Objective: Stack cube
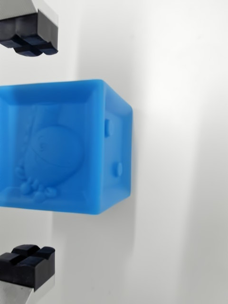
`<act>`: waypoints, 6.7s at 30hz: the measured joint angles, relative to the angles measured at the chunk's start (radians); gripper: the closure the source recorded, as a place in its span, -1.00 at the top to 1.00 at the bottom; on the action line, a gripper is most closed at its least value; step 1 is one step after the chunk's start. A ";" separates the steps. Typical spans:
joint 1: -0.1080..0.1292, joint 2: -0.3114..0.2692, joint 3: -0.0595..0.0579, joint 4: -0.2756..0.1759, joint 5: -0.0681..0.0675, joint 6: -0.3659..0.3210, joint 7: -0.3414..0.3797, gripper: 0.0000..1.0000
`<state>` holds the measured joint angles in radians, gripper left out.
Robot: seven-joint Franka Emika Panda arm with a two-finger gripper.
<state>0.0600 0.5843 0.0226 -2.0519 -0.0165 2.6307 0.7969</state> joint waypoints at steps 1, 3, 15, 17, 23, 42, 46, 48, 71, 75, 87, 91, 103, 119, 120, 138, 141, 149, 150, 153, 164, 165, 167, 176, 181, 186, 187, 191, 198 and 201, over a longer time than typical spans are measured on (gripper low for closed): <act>0.001 0.007 -0.001 0.002 0.000 0.005 0.000 1.00; 0.002 0.022 -0.002 0.007 0.000 0.015 0.000 1.00; 0.004 0.072 -0.005 0.022 0.000 0.050 0.000 1.00; 0.005 0.075 -0.005 0.023 0.000 0.052 0.000 1.00; 0.005 0.076 -0.006 0.024 0.000 0.053 0.000 -1.00; 0.005 0.076 -0.006 0.024 0.000 0.053 0.000 -1.00; 0.005 0.076 -0.006 0.024 0.000 0.053 0.000 -1.00; 0.005 0.076 -0.006 0.024 0.000 0.053 0.000 -1.00; 0.005 0.027 -0.006 0.009 0.000 0.023 0.000 -1.00; 0.005 0.006 -0.006 0.005 0.000 0.007 0.000 -1.00; 0.005 -0.069 -0.005 -0.012 0.000 -0.048 0.000 -1.00; 0.005 -0.096 -0.005 -0.016 0.000 -0.072 0.000 -1.00; -0.007 -0.146 -0.011 -0.063 0.005 -0.080 0.009 -1.00; -0.027 -0.217 -0.025 -0.140 0.014 -0.076 0.031 -1.00; -0.028 -0.222 -0.026 -0.145 0.015 -0.075 0.032 -1.00; -0.052 -0.301 -0.046 -0.225 0.025 -0.074 0.056 -1.00; -0.057 -0.316 -0.050 -0.239 0.026 -0.074 0.061 -1.00; -0.067 -0.351 -0.060 -0.272 0.028 -0.074 0.070 -1.00; -0.069 -0.356 -0.062 -0.278 0.028 -0.074 0.072 -1.00; -0.073 -0.370 -0.066 -0.290 0.029 -0.075 0.076 -1.00; -0.087 -0.415 -0.082 -0.330 0.030 -0.078 0.089 -1.00; -0.088 -0.419 -0.083 -0.334 0.030 -0.078 0.090 -1.00; -0.091 -0.428 -0.087 -0.341 0.030 -0.079 0.094 -1.00; -0.102 -0.465 -0.101 -0.371 0.030 -0.085 0.104 -1.00; -0.109 -0.484 -0.108 -0.387 0.030 -0.089 0.110 -1.00; -0.116 -0.506 -0.116 -0.402 0.030 -0.095 0.117 -1.00; -0.117 -0.511 -0.118 -0.406 0.030 -0.097 0.118 -1.00; -0.121 -0.525 -0.125 -0.416 0.029 -0.101 0.123 -1.00; -0.125 -0.513 -0.131 -0.427 0.029 -0.080 0.125 -1.00; -0.125 -0.482 -0.131 -0.428 0.031 -0.055 0.124 -1.00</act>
<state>-0.0650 0.1019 -0.1081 -2.4801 0.0149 2.5760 0.9207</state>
